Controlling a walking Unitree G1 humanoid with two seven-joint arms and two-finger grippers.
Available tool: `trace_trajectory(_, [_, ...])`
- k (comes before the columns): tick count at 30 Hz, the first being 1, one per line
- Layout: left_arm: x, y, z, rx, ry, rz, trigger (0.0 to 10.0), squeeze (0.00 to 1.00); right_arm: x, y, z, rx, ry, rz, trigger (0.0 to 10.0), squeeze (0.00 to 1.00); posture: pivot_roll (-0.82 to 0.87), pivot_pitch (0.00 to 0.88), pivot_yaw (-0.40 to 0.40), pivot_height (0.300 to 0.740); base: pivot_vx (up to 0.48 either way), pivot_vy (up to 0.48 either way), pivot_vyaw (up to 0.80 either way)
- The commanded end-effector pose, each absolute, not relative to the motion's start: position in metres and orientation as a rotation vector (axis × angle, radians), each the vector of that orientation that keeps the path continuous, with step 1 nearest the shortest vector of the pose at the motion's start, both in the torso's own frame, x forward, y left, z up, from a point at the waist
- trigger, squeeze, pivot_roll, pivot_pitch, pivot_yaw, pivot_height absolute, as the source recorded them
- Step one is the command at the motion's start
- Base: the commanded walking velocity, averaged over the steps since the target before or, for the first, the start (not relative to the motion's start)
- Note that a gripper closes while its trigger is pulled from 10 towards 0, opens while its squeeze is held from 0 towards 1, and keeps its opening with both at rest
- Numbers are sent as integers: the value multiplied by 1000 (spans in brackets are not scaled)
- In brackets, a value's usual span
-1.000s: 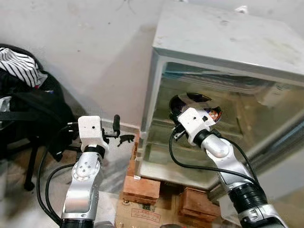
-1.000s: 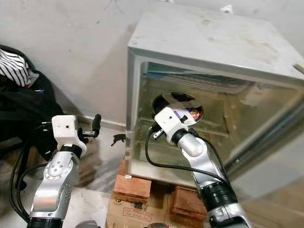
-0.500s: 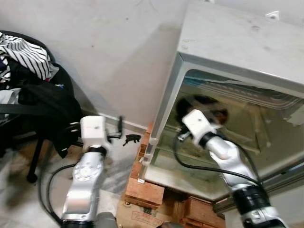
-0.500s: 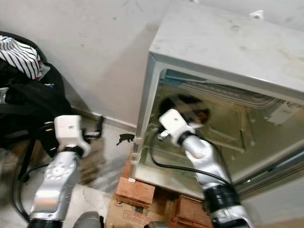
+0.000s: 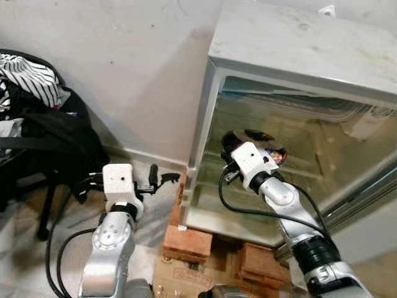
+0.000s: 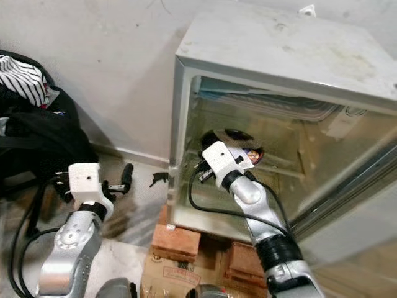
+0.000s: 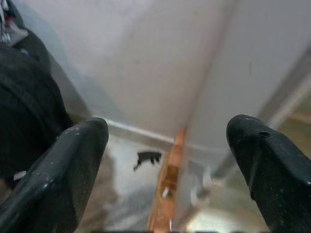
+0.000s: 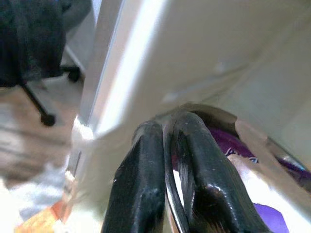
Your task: Restocking fridge
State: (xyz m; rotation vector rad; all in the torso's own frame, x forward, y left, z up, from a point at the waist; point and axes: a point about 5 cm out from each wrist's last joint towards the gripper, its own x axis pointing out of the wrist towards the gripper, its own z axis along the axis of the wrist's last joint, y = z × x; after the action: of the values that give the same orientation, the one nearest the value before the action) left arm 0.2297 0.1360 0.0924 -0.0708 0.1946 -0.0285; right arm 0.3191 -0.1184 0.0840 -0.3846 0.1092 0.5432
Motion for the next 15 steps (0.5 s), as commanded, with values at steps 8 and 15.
trace_trajectory(8, [186, 141, 105, -63, 233, 3, 10000, 0, 340, -93, 96, -398, 42, 578, 10000, 0, 172, 279, -144, 740, 0, 0, 0])
trace_trajectory(15, [158, 142, 115, -67, 282, 44, 10000, 0, 355, -74, 103, -407, 32, 571, 10000, 0, 215, 331, -167, 740, 0, 0, 0])
